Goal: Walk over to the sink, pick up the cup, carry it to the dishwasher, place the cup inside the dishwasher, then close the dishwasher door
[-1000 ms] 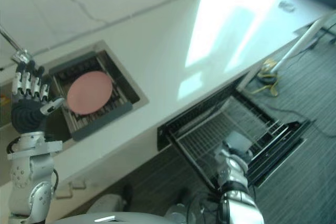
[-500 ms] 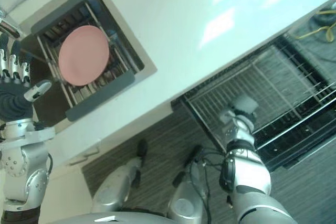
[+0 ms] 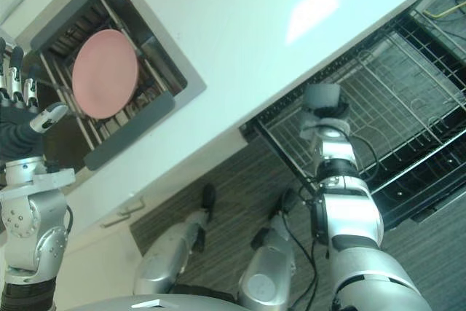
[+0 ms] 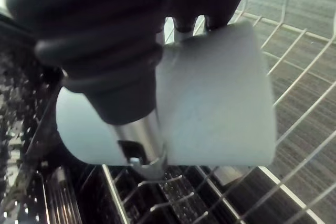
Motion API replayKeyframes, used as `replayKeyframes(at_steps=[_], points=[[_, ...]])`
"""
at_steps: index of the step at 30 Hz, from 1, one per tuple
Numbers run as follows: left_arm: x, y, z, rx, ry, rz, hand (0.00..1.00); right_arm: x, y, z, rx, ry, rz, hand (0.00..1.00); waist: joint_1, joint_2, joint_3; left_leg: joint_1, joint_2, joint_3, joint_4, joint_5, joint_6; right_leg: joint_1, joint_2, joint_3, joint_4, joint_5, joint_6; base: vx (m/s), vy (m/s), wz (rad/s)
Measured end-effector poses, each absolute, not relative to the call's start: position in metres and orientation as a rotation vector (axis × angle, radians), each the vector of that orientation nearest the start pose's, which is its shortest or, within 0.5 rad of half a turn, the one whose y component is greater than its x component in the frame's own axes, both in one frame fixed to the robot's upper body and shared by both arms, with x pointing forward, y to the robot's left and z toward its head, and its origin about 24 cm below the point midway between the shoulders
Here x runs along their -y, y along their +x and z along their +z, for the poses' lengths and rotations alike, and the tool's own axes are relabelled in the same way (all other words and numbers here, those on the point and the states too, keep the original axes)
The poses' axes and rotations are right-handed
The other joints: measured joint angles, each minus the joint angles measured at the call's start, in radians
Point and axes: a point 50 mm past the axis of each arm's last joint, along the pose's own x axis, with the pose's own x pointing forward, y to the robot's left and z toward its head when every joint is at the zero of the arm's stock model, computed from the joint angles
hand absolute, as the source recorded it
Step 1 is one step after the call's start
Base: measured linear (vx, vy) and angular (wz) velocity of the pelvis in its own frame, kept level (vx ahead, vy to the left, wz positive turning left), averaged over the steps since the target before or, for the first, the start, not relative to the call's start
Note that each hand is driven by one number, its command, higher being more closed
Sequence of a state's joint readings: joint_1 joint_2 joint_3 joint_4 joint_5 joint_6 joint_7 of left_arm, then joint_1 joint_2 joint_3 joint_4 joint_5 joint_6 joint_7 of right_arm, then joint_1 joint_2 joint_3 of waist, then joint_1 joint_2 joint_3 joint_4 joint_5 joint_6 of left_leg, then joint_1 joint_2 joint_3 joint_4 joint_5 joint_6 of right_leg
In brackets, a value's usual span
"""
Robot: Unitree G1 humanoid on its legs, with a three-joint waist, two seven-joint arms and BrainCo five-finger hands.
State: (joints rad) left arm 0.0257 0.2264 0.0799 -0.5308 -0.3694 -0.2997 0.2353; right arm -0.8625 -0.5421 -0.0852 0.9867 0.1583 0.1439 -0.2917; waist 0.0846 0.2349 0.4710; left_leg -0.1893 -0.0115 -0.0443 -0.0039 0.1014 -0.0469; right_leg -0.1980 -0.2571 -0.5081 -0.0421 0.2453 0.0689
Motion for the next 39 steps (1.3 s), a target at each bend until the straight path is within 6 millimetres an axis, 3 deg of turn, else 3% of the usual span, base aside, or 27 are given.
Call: replayKeyframes(at_steps=[1,2,7,10,18,25,31,33,39], points=[[-0.200,0.206,0.183,0.784,-0.221,0.167,0.00,0.303,0.374,0.129,-0.193,-0.218,-0.541,1.00,0.002,0.000,0.000,0.000,0.000,-0.002,0.000,0.001,0.001,0.000,-0.001,-0.001,0.003,-0.001,-0.001,0.00,-0.010,0.04],[-0.200,0.206,0.183,0.784,-0.220,0.168,0.00,0.302,0.374,0.127,-0.203,-0.216,-0.525,0.00,0.002,0.000,0.000,0.001,0.000,-0.003,-0.001,0.002,0.001,0.000,-0.001,-0.001,0.005,-0.002,-0.002,0.01,-0.013,0.04],[-0.205,0.203,0.185,0.793,-0.195,0.172,0.00,0.278,0.372,0.091,-0.349,-0.275,-0.307,0.00,0.003,0.000,0.000,0.019,0.004,-0.015,-0.023,0.018,-0.004,0.007,-0.001,-0.014,0.029,-0.019,-0.003,0.02,-0.023,0.06],[-0.204,0.203,0.184,0.785,-0.189,0.158,0.00,0.274,0.370,0.079,-0.409,-0.285,-0.271,0.00,0.003,0.000,0.000,0.032,0.007,-0.022,-0.040,0.028,-0.006,0.019,-0.001,-0.023,0.029,-0.020,-0.003,0.01,-0.030,0.08],[-0.202,0.203,0.182,0.769,-0.190,0.145,0.00,0.271,0.369,0.074,-0.478,-0.416,-0.238,0.00,0.012,0.001,-0.001,0.047,0.016,-0.022,-0.053,0.034,-0.017,0.027,0.005,-0.024,0.030,-0.021,-0.006,0.02,-0.035,-0.01],[-0.194,0.205,0.180,0.751,-0.205,0.113,0.00,0.270,0.368,0.071,-0.494,-0.427,-0.308,0.00,0.016,0.003,-0.002,0.050,0.026,-0.022,-0.053,0.034,-0.021,0.030,0.016,-0.024,0.028,-0.023,-0.012,0.03,-0.043,-0.01],[-0.187,0.205,0.175,0.728,-0.217,0.085,0.00,0.266,0.354,0.052,-0.516,-0.435,-0.348,0.00,0.012,-0.002,-0.032,0.063,0.031,-0.016,-0.060,0.032,-0.024,0.042,0.023,-0.023,0.016,-0.022,-0.012,0.05,-0.038,-0.02],[-0.188,0.205,0.174,0.720,-0.217,0.087,0.00,0.265,0.343,0.038,-0.544,-0.435,-0.341,0.00,0.004,-0.009,-0.051,0.085,0.034,-0.012,-0.072,0.031,-0.023,0.062,0.029,-0.021,0.003,-0.021,-0.010,0.07,-0.039,-0.10],[-0.180,0.203,0.166,0.677,-0.240,0.064,0.00,0.241,0.290,-0.025,-0.678,-0.355,-0.268,0.00,-0.028,-0.096,-0.145,0.164,0.059,0.033,-0.072,-0.014,-0.021,0.140,0.064,0.008,-0.039,-0.032,0.000,0.07,-0.039,-0.22]])
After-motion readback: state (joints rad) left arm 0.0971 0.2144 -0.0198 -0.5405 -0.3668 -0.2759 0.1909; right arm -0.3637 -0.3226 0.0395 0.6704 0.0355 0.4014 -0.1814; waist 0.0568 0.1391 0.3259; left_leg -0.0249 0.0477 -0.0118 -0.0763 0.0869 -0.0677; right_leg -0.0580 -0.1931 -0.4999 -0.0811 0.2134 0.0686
